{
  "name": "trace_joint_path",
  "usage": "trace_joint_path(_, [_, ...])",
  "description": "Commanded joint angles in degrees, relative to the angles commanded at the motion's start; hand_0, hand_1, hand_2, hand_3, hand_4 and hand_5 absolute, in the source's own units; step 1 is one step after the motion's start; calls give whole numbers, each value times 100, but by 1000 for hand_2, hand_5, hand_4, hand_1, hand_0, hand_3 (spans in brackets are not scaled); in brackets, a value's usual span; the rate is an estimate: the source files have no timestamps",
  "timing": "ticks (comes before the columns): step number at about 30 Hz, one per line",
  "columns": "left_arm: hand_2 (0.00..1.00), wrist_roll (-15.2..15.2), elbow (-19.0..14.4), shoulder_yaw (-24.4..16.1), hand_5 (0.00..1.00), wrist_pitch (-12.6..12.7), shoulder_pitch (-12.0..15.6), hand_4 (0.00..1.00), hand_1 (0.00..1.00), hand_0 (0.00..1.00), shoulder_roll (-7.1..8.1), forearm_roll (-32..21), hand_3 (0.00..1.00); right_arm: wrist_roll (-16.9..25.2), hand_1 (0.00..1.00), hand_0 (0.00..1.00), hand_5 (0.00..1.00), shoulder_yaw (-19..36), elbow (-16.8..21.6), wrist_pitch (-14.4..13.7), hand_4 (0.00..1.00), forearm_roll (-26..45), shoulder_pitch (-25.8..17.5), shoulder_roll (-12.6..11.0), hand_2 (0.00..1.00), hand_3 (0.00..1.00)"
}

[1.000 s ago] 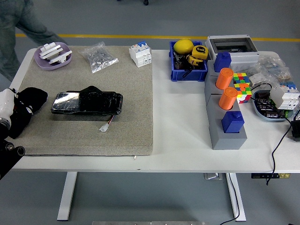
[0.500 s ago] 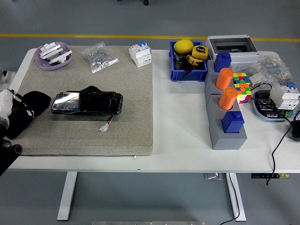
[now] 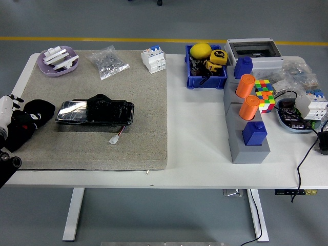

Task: Pick the rag up,wipe the panel,place it on the desk

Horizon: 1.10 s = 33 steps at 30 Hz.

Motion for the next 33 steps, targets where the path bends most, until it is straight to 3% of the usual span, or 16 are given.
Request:
trace_joint_path(10, [670, -38, -314, -148, 606, 22, 127, 998, 601, 506, 77, -17, 721, -54, 691, 711, 539, 102, -19, -10, 998, -163, -26, 12, 695, 637])
trace_joint_path(16, [664, -43, -768, -406, 605, 86, 254, 998, 596, 506, 127, 25, 719, -39, 691, 711, 539, 70, -21, -10, 998, -140, -8, 12, 695, 637])
trace_joint_path(17, [654, -65, -847, -440, 558, 113, 298, 998, 584, 505, 132, 55, 709, -30, 691, 711, 537, 53, -20, -11, 998, -115, -4, 11, 695, 637])
trace_joint_path(19, [654, -124, -971, -514, 558, 170, 372, 998, 584, 505, 121, 54, 709, -7, 691, 711, 537, 12, -19, -15, 998, -58, -5, 7, 695, 637])
trace_joint_path(22, [654, -290, -1177, -660, 558, 330, 467, 998, 584, 505, 81, -21, 709, 5, 691, 711, 537, -11, -22, -14, 998, -27, -17, 12, 695, 637])
trace_joint_path(23, [625, -378, -1257, -729, 505, 401, 503, 942, 572, 488, 61, -73, 638, 4, 692, 711, 535, -15, -23, -8, 998, -32, -20, 17, 695, 636])
trace_joint_path(33, [604, -1157, -1728, -1365, 489, 769, 813, 921, 558, 486, -27, -685, 613, 77, 692, 712, 537, -157, -20, -3, 998, 114, -15, 49, 695, 636])
